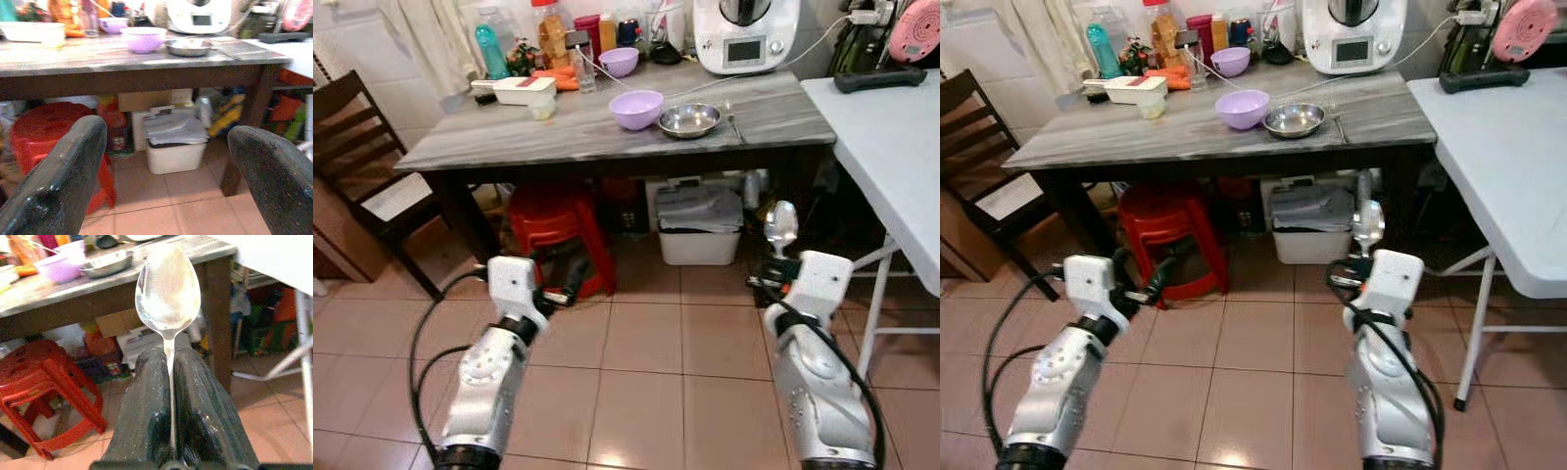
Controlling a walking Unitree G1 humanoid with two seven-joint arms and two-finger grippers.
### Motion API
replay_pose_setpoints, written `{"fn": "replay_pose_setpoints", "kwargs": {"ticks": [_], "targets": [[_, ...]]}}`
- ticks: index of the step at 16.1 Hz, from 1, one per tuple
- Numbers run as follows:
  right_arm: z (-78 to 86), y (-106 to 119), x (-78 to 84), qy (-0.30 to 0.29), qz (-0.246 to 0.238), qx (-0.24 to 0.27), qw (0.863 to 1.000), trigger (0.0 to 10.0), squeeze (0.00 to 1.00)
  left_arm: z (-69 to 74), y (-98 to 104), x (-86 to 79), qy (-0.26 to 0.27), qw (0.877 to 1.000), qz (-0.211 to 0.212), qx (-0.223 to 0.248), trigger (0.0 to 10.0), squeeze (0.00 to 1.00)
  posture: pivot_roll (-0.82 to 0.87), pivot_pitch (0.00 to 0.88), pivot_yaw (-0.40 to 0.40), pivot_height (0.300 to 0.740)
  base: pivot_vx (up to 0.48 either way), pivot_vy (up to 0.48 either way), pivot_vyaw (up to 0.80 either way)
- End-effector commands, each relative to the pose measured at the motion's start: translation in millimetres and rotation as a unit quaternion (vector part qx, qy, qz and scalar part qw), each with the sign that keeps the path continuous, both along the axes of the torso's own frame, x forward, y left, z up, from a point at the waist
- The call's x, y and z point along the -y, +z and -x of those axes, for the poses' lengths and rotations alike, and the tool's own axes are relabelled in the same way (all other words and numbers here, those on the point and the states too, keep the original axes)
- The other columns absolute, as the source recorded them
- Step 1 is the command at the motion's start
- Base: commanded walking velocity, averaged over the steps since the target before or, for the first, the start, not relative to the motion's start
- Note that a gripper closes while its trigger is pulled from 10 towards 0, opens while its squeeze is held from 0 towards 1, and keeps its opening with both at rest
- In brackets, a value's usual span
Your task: Setting the table
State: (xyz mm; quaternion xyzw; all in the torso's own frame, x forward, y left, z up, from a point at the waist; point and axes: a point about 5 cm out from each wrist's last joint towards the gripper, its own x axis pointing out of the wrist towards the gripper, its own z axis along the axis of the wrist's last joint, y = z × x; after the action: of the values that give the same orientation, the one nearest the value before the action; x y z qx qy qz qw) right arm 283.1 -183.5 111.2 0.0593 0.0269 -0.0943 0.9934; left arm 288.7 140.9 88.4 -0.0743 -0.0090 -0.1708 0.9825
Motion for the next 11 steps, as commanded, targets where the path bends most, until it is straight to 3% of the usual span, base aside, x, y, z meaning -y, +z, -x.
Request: {"fn": "replay_pose_setpoints", "kwargs": {"ticks": [1, 8, 11], "targets": [[0.3, 7.1, -2.4, 0.007, -0.004, 0.015, 1.000, 10.0, 0.00, 0.7, 5.2, -2.8, -0.002, 1.000, -0.002, 0.010, 10.0, 0.00, -0.08, 0.000, 0.142, 0.740, 0.281, 0.000, 0.00], [2.3, 5.9, -3.2, 0.008, -0.008, 0.012, 1.000, 10.0, 0.00, 4.5, 4.4, 0.9, -0.013, 1.000, 0.005, 0.005, 10.0, 0.00, -0.09, 0.000, 0.146, 0.740, 0.364, 0.000, -0.73], [2.3, 6.4, -2.9, 0.006, -0.009, 0.014, 1.000, 10.0, 0.00, 4.3, 4.7, 1.4, -0.015, 1.000, 0.005, 0.005, 10.0, 0.00, -0.09, 0.000, 0.147, 0.740, 0.396, 0.000, -0.14]]}}
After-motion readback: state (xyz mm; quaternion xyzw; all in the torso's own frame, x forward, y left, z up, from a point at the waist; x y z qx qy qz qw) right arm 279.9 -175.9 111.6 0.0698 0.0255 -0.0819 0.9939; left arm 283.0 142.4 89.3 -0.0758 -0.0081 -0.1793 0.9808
